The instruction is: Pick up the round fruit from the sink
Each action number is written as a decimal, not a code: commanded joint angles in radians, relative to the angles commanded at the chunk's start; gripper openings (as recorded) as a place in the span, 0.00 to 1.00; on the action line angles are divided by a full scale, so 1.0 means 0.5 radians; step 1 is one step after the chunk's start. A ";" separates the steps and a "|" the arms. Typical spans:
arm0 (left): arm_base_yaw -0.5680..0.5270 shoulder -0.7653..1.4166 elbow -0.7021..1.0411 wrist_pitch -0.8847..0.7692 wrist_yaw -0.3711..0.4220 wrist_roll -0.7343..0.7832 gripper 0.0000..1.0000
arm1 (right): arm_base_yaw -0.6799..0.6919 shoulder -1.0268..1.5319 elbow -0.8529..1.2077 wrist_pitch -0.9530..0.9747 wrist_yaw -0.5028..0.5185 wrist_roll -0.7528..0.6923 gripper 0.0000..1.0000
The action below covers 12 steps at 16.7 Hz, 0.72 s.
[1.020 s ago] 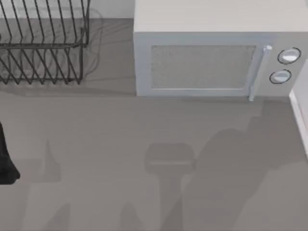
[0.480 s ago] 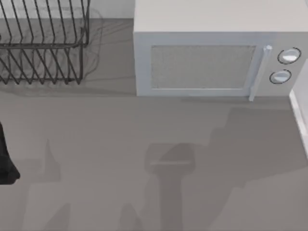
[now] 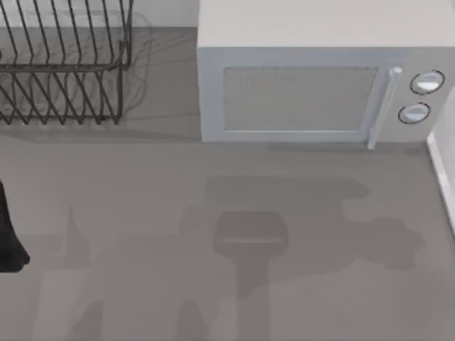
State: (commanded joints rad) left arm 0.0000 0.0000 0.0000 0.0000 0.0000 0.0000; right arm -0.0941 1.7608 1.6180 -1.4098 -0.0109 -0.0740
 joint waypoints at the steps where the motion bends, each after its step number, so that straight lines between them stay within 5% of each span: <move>1: 0.000 0.000 0.000 0.000 0.000 0.000 1.00 | 0.143 -0.079 -0.097 0.010 0.003 0.137 0.00; 7: 0.000 0.000 0.000 0.000 0.000 0.000 1.00 | 0.896 -0.537 -0.660 0.078 0.019 0.872 0.00; 12: 0.000 0.000 0.000 0.000 0.000 0.000 1.00 | 1.025 -0.649 -0.786 0.100 0.022 1.001 0.00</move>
State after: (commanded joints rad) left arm 0.0000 0.0000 0.0000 0.0000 0.0000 0.0000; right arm 0.4186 1.4364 1.2252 -1.3596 0.0001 0.4265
